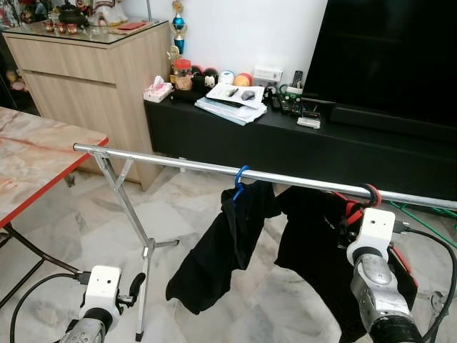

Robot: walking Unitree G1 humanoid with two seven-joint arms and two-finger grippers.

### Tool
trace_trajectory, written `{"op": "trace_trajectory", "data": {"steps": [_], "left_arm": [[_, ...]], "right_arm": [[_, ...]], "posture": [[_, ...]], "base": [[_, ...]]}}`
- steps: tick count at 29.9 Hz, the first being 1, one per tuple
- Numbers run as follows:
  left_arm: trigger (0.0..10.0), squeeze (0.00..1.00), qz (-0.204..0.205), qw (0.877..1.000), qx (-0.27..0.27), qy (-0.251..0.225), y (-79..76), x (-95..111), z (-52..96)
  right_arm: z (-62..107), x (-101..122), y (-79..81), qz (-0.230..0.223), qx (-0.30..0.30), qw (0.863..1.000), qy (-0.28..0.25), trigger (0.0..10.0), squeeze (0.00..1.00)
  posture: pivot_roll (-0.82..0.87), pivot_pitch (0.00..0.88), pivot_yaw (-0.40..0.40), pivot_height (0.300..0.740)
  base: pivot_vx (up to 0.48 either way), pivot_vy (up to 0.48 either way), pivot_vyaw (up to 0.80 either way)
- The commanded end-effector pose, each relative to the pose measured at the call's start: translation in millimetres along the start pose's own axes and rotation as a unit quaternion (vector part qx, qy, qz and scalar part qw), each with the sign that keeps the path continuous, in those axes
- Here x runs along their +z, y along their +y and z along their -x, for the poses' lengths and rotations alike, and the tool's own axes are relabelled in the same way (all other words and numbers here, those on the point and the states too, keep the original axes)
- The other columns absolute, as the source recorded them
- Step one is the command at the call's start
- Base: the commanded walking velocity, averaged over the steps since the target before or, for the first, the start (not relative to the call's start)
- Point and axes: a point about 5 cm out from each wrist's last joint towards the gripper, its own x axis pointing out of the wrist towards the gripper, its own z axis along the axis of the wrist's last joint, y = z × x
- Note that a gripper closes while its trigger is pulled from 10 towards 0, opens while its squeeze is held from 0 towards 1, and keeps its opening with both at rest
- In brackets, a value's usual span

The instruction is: Hang hanger

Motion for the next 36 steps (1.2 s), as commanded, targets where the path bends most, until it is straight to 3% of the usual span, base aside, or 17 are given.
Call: {"op": "trace_trajectory", "data": {"steps": [1, 7, 16, 28, 36], "left_arm": [[10.0, 0.00, -0.008, 1.000, -0.002, 0.010, 0.0, -4, 0.9], [10.0, 0.00, -0.008, 1.000, -0.001, 0.011, 0.5, -4, 1.1], [10.0, 0.00, -0.010, 1.000, -0.005, 0.012, -1.0, -4, 0.8], [10.0, 0.00, -0.011, 1.000, -0.007, 0.014, -0.6, -5, 0.9], [10.0, 0.00, -0.012, 1.000, -0.010, 0.013, -0.8, -3, -1.0]], "right_arm": [[-1.0, 7, -1.8, 0.001, -0.007, 1.000, -0.011, 10.0, 0.00], [-1.1, 8, -3.4, 0.007, -0.020, 1.000, -0.008, 10.0, 0.00], [-2.4, -5, 1.2, 0.010, 0.027, 0.998, 0.054, 10.0, 0.00], [-11.3, 16, -13.3, 0.003, 0.019, 0.999, 0.039, 10.0, 0.00], [-13.6, 9, -19.6, 0.013, 0.023, 0.997, 0.074, 10.0, 0.00]], "posture": [[0.13, 0.000, -0.032, 0.740], [0.14, 0.000, -0.034, 0.740], [0.14, 0.000, -0.038, 0.740], [0.14, 0.000, -0.036, 0.740], [0.14, 0.000, -0.028, 0.740]], "base": [[0.000, 0.000, 0.00], [0.000, 0.000, 0.00], [0.000, 0.000, 0.00], [0.000, 0.000, 0.00], [0.000, 0.000, 0.00]]}}
